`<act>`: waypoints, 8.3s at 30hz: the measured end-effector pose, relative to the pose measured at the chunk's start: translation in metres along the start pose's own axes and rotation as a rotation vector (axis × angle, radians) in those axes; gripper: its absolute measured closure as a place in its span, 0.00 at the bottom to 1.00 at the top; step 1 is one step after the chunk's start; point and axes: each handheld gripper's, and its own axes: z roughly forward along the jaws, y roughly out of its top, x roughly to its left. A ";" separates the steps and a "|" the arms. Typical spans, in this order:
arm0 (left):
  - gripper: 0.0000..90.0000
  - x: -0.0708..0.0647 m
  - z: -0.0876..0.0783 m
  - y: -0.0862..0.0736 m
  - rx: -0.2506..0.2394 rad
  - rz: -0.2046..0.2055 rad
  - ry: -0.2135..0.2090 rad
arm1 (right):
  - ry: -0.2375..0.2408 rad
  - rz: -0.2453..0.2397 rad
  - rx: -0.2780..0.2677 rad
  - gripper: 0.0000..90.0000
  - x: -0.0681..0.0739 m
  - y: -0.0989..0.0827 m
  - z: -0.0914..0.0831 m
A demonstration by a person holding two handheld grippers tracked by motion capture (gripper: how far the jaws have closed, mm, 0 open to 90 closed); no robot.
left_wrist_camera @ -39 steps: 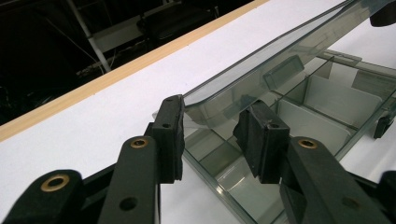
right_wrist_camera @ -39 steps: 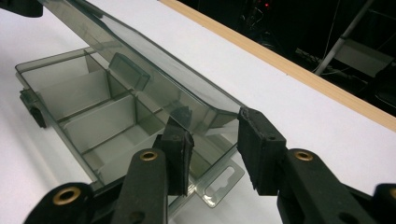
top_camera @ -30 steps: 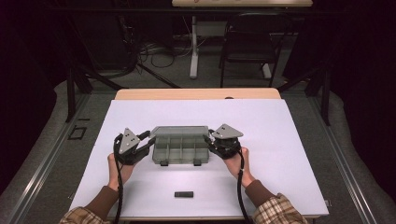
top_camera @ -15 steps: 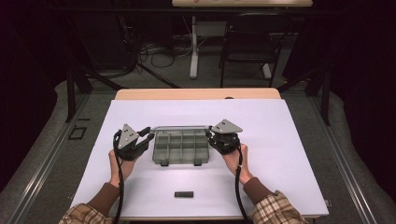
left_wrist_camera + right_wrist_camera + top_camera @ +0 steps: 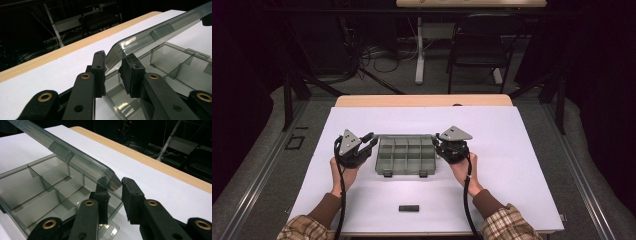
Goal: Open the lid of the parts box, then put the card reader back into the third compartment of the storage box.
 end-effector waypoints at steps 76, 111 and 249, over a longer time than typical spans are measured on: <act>0.91 0.032 0.059 0.001 0.174 -0.122 0.005 | -0.024 0.138 0.169 0.89 -0.029 0.011 0.057; 0.91 0.031 0.083 -0.012 0.266 -0.100 0.048 | -0.054 0.143 0.229 0.90 -0.031 -0.002 0.081; 0.00 -0.039 -0.059 -0.030 0.260 0.118 -0.262 | 0.242 -0.021 0.146 0.00 -0.008 -0.063 -0.084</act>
